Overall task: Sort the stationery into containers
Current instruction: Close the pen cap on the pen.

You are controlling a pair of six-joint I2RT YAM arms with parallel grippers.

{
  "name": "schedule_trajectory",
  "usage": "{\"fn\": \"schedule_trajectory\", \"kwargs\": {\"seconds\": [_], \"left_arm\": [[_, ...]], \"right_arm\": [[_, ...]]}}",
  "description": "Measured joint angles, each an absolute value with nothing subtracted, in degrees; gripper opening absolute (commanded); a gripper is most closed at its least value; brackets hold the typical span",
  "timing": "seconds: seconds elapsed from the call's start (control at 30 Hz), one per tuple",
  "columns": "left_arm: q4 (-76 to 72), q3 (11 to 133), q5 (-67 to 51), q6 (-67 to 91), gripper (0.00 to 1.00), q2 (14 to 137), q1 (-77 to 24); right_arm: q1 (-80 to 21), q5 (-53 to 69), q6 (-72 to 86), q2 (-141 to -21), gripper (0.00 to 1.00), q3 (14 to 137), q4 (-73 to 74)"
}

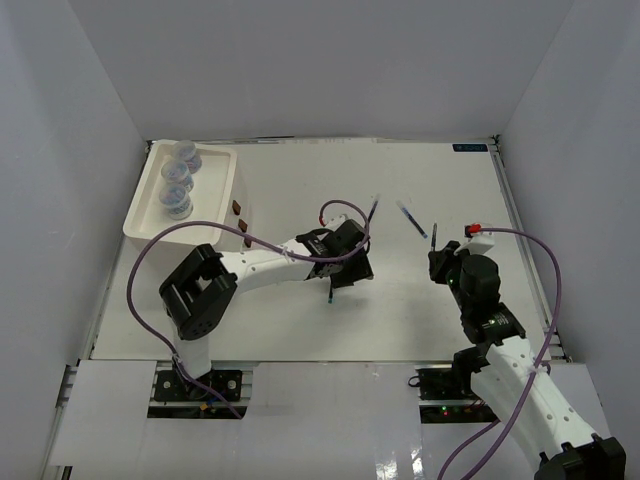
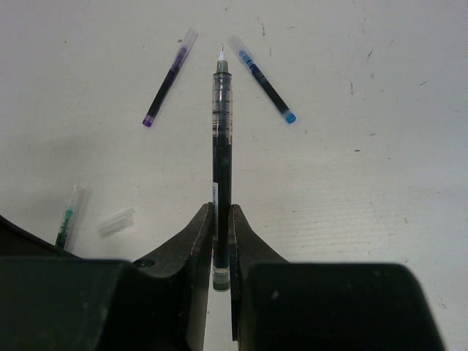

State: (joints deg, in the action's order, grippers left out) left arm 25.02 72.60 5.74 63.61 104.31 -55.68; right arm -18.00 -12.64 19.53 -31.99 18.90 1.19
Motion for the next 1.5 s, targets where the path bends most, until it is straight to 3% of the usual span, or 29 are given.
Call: {"fn": "schedule_trajectory", "kwargs": {"seconds": [0.73,1.5], "left_arm": [[24.8,78.4,12.1,74.0,0.6,114.7,-52.8],[28.1,88.5,12.7,67.3,0.58,120.9,-50.0]], "right_arm": [[-18.0,-11.8,19.7,-30.0,0.08,17.7,1.1],[-18.0,-11.3,19.7,-30.1,0.08,17.7,1.1]]}}
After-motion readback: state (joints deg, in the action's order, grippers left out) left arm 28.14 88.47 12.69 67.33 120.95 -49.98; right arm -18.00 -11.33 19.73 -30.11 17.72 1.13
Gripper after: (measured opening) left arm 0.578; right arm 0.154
